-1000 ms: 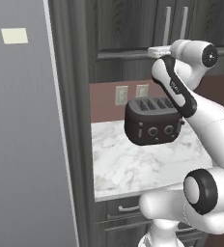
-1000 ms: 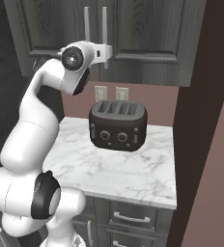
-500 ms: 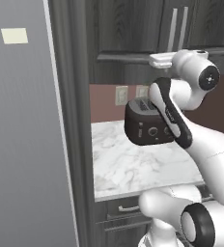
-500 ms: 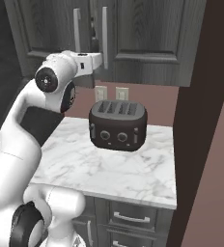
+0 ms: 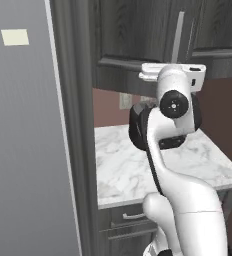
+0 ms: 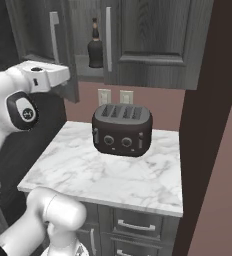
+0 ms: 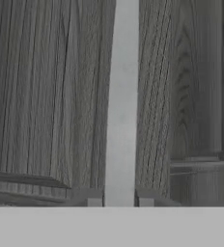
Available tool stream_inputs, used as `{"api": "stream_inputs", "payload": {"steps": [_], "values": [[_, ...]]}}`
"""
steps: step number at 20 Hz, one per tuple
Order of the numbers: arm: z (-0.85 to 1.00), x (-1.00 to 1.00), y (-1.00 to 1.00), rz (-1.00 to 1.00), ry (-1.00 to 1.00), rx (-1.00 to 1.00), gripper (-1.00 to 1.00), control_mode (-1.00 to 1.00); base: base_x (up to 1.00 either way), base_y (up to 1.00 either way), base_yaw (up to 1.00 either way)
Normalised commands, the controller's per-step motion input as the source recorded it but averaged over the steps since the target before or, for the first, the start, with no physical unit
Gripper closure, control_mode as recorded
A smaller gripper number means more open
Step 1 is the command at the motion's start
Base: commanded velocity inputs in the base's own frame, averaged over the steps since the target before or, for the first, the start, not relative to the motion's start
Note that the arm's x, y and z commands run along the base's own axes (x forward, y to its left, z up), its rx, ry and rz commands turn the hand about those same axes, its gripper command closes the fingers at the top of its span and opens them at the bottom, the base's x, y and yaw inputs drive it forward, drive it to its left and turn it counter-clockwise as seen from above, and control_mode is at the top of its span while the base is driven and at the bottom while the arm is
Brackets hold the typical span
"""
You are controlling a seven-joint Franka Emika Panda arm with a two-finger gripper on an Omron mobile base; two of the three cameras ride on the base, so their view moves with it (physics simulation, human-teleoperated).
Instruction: Open the cabinet directly in front. Then move the liquor and the mug to the dining counter with the jar on it.
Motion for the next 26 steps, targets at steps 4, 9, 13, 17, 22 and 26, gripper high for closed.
{"api": "stream_inputs", "payload": {"steps": [4, 9, 13, 17, 22, 26], "values": [[0.00, -0.97, 0.55, -0.25, 0.00, 0.00, 1.00, -1.00, 0.00, 0.00, 0.00], [0.00, -0.09, 0.21, -0.03, 0.00, 0.00, -1.00, -1.00, 0.00, 0.00, 0.00], [-0.07, -0.46, -0.11, 0.00, 0.00, 0.00, -1.00, -1.00, 0.00, 0.00, 0.00], [-0.07, -0.94, -0.45, 0.00, -0.07, 0.07, -1.00, -1.00, 0.00, 0.00, 0.00], [0.44, -0.32, -0.95, 0.06, -0.11, 0.32, -1.00, -1.00, 0.00, 0.00, 0.00], [0.31, -0.01, -0.98, 0.23, -0.05, 0.33, -1.00, -1.00, 0.00, 0.00, 0.00]]}}
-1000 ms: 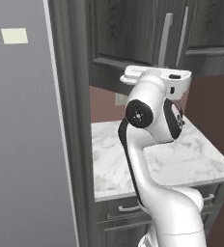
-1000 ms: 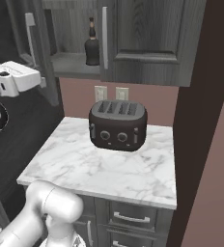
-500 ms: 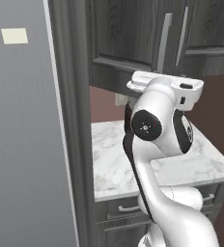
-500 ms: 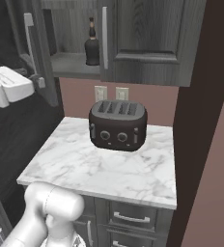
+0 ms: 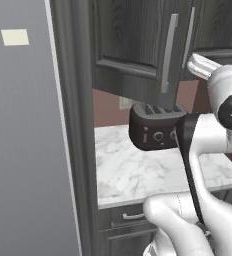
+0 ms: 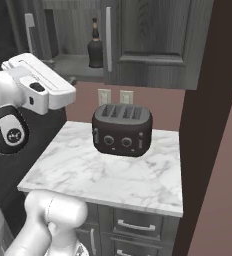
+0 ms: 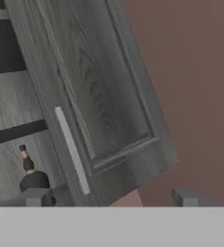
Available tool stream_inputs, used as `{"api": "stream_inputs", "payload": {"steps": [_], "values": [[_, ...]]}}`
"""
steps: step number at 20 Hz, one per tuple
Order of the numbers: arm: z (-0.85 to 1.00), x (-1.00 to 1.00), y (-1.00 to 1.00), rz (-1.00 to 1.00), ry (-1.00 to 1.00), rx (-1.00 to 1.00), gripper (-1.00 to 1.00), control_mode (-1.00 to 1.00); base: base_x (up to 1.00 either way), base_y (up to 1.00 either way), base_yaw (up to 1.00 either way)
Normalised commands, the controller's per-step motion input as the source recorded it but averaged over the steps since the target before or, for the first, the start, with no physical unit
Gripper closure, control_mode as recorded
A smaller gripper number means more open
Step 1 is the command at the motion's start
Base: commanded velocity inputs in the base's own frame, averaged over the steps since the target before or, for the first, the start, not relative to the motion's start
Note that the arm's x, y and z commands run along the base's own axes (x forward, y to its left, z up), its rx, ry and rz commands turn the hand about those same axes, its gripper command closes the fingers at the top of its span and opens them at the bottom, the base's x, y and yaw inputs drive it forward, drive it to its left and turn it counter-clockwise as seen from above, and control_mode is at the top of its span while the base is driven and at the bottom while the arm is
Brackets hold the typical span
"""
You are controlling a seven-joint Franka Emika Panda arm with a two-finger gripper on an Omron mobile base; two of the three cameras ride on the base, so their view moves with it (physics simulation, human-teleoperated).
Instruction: Open the cabinet directly in front. Then move the liquor and the mug to the dining counter with the jar on it.
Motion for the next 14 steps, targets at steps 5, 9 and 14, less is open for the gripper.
{"api": "stream_inputs", "payload": {"steps": [5, 9, 14], "values": [[0.00, 0.03, -0.65, 0.37, 0.03, 0.11, -1.00, -1.00, 0.00, 0.00, 0.00], [-0.02, 0.00, -0.06, 0.31, 0.02, 0.05, -1.00, -1.00, 0.00, 0.00, 0.00], [-0.23, 0.00, 0.07, 0.26, 0.02, 0.04, -1.00, -1.00, 0.00, 0.00, 0.00]]}}
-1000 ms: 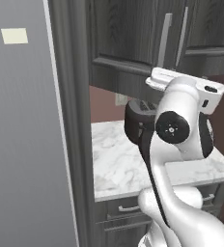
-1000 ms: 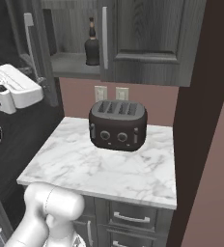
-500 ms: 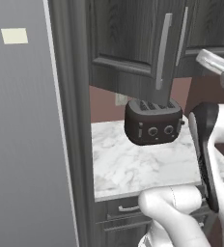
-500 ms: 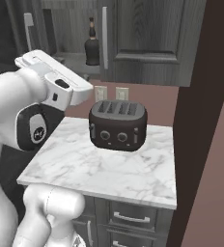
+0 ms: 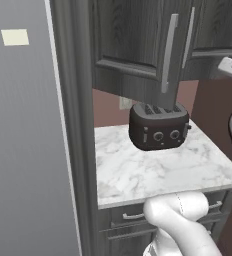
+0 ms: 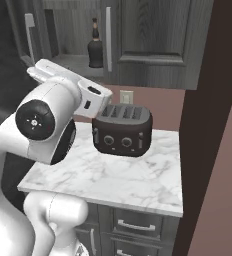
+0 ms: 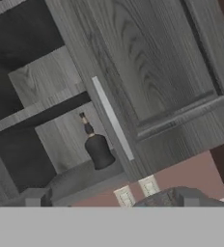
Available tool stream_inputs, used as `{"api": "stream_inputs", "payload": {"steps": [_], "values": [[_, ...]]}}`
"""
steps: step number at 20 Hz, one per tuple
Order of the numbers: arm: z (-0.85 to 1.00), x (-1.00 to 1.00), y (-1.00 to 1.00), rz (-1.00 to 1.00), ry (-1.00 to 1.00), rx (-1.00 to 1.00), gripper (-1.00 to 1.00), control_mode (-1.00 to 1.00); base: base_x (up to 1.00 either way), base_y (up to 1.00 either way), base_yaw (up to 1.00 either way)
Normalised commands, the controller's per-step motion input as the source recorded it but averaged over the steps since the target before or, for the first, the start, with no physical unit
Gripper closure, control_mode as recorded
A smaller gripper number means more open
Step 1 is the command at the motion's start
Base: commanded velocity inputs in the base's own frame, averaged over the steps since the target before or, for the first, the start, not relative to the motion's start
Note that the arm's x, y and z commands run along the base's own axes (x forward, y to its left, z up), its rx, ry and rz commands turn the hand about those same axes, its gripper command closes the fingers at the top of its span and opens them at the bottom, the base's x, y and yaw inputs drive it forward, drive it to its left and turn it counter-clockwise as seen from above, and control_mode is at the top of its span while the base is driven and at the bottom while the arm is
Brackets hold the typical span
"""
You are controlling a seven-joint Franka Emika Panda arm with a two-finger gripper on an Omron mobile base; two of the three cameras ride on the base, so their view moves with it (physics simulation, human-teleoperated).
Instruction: Open the cabinet directly in front. Then move the liquor and the mug to the dining counter with the jar on it.
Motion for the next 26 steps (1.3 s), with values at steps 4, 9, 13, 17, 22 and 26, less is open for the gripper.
{"api": "stream_inputs", "payload": {"steps": [4, 9, 13, 17, 22, 26], "values": [[-0.39, 0.00, 0.18, 0.19, 0.08, 0.04, -1.00, -1.00, 0.00, 0.00, 0.00], [-0.21, 0.01, 0.24, 0.10, 0.08, 0.02, -1.00, -1.00, 0.00, 0.00, 0.00], [0.00, 0.32, 0.00, 0.06, 0.04, 0.00, -1.00, -1.00, 0.00, 0.00, 0.00], [0.00, 0.45, 0.00, 0.15, 0.00, 0.00, -1.00, -1.00, 0.00, 0.00, 0.00], [-0.04, 0.48, 0.04, 0.19, 0.00, 0.00, -1.00, -1.00, 0.00, 0.00, 0.00], [-0.05, 0.64, 0.25, 0.23, 0.00, 0.00, -1.00, -1.00, 0.00, 0.00, 0.00]]}}
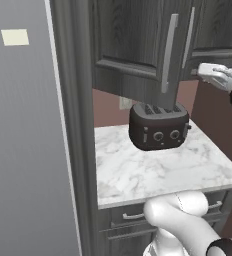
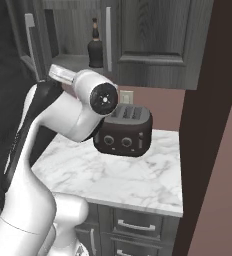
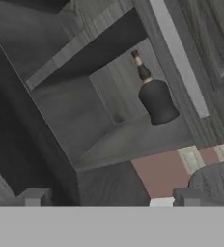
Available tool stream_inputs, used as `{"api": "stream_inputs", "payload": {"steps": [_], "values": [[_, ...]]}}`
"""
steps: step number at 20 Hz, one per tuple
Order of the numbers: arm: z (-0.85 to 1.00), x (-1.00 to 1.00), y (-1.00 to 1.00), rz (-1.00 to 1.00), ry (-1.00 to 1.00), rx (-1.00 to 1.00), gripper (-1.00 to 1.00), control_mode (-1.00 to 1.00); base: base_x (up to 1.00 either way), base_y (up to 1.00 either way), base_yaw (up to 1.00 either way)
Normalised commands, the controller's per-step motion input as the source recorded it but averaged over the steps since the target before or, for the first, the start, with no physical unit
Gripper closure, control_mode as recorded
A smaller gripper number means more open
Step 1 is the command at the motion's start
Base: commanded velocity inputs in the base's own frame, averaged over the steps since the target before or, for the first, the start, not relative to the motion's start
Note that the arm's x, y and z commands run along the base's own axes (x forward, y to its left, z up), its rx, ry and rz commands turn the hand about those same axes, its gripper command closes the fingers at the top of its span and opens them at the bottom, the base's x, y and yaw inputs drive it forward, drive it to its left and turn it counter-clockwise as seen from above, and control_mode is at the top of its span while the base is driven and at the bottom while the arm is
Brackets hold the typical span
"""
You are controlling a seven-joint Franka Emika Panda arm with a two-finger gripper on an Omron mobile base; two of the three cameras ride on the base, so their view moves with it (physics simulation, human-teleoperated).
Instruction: Open the cabinet directly in front. Then move the liquor and the mug to the dining counter with the jar on it.
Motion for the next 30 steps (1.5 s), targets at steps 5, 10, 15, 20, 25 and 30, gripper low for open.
{"api": "stream_inputs", "payload": {"steps": [5, 10, 15, 20, 25, 30], "values": [[-0.06, 0.53, 0.57, 0.22, 0.00, 0.00, -1.00, -1.00, 0.00, 0.00, 0.00], [-0.04, 0.28, 0.94, 0.21, 0.00, 0.00, -1.00, -1.00, 0.00, 0.00, 0.00], [0.00, 0.00, 1.00, 0.19, -0.04, -0.03, -1.00, -1.00, 0.00, 0.00, 0.00], [-0.09, 0.00, 1.00, 0.16, -0.10, -0.07, -1.00, -1.00, 0.00, 0.00, 0.00], [-0.34, 0.00, 1.00, 0.08, -0.13, -0.08, -1.00, -1.00, 0.00, 0.00, 0.00], [-0.51, 0.05, 1.00, 0.03, -0.11, -0.09, -1.00, -1.00, 0.00, 0.00, 0.00]]}}
